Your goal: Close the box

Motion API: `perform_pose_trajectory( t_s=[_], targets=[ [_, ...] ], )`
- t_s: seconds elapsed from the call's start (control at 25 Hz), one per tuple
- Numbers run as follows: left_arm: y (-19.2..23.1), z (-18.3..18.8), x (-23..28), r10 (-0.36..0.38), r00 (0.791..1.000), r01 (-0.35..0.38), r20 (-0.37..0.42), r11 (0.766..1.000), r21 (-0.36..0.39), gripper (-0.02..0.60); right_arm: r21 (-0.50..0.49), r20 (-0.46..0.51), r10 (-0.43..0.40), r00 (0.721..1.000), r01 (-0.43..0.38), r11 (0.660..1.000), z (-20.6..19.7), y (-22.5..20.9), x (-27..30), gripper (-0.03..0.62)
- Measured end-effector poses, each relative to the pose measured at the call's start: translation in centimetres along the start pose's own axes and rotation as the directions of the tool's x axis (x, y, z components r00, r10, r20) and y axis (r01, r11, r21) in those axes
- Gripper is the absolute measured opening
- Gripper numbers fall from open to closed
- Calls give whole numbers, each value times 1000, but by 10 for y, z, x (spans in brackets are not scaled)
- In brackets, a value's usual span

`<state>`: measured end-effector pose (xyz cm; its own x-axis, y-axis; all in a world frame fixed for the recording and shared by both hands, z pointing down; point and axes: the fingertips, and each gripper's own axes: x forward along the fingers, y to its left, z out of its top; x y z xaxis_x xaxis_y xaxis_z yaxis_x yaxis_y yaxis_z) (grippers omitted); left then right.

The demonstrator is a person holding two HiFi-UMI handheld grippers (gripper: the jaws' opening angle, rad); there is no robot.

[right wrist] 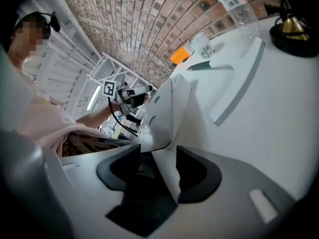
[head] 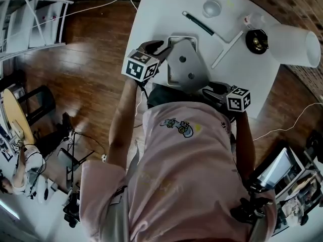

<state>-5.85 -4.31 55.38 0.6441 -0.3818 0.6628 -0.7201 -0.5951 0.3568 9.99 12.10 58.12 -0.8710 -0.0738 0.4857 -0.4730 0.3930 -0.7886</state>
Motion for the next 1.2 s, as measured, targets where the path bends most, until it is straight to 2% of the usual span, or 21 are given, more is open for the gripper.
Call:
perform_pose_trajectory(
  t_s=[0.12,0.16,0.2,0.24,0.28,0.44,0.52,0.6,0.72,0.8,0.88,1.04,1.12,1.2],
  targets=[
    [-4,-14,21,-84,995,83,-55,996,-27,158,59,102,23,995,-29,998,11,4,4,201],
    [-3,-16,24,-97,994,95,-54,994,-46,158,72,136,6,991,-16,997,16,2,4,165],
    [-1,-15,25,-105,993,102,-47,993,-66,140,80,162,-17,987,4,997,22,-1,4,121],
    [-1,-14,24,-109,993,106,-40,991,-81,111,84,181,-38,983,23,996,27,-4,2,120],
    [-1,-13,23,-107,994,103,-37,991,-87,86,82,191,-55,980,39,996,31,-7,1,120],
    [4,-19,11,-39,998,35,-58,996,-80,77,47,195,-95,976,88,995,49,-14,-3,120],
    [4,-28,1,-23,998,16,-51,991,-135,75,26,199,-110,974,107,994,60,-17,-6,120],
    [-3,-40,-4,-64,998,61,-3,971,-232,69,13,204,-127,971,127,992,76,-24,-11,120],
    [-14,-62,-14,-121,988,148,94,914,-378,54,-1,196,-142,970,145,989,103,-34,-13,120],
    [-22,-79,-23,-132,982,180,138,880,-439,51,-29,170,-142,975,149,988,120,-38,-7,120],
    [-29,-90,-29,-132,977,196,165,858,-474,49,-70,138,-138,981,148,986,138,-41,1,120],
    [-47,-99,-40,-138,975,206,174,856,-474,41,-171,68,-133,989,143,975,173,-38,18,121],
    [-64,-99,-42,-187,967,245,172,859,-449,29,-212,33,-128,991,132,968,189,-38,29,121],
    [-85,-94,-39,-263,947,317,186,856,-408,3,-246,-14,-115,993,108,963,201,-42,43,132]
  ],
)
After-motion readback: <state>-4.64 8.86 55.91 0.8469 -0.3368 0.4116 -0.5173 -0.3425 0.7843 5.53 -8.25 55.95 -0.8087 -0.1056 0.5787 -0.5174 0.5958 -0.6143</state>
